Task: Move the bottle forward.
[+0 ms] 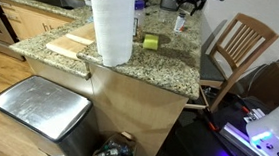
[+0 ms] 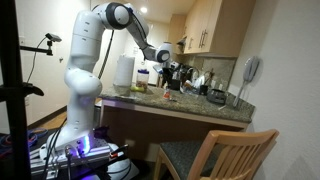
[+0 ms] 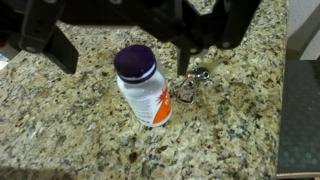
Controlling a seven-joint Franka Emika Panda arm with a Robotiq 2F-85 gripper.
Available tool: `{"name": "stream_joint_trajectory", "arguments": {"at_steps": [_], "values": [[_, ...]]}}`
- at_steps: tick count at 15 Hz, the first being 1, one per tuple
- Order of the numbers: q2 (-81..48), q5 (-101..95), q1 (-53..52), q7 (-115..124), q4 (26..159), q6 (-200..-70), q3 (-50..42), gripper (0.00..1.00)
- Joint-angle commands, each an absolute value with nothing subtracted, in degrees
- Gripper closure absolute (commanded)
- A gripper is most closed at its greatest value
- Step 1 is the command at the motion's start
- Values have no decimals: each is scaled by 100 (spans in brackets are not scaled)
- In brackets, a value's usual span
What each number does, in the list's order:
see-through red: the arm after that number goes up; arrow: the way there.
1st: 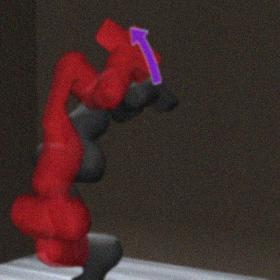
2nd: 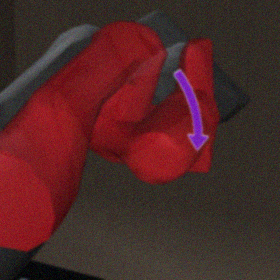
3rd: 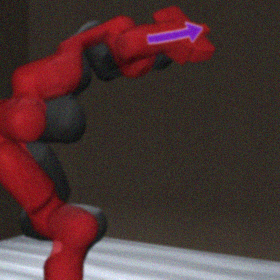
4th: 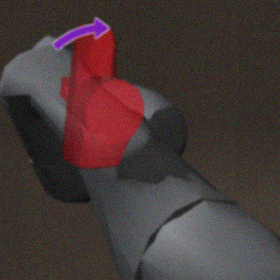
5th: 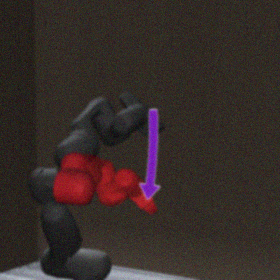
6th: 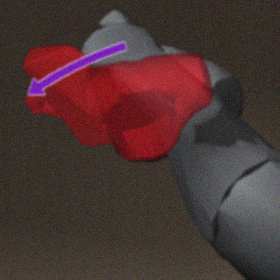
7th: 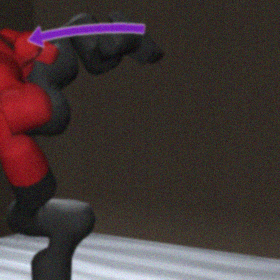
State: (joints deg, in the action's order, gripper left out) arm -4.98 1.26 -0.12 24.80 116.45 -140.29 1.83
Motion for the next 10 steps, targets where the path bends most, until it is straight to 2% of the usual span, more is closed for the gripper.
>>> {"name": "stream_joint_trajectory", "arguments": {"at_steps": [1, 2, 3, 7, 8, 10], "values": [[-511, -245, -96, 2629, 11669, -14226, 63, 0], [-530, -460, -101, 2735, 11705, -14504, 37, 0], [627, -652, -21, 2798, 12679, -14474, 90, 0], [1537, -673, 12, 2280, 12982, -13892, 127, 0], [778, -665, 58, 2505, 12475, -14130, 177, 0], [1362, -644, 104, 2396, 12740, -13907, 230, 0]]}}
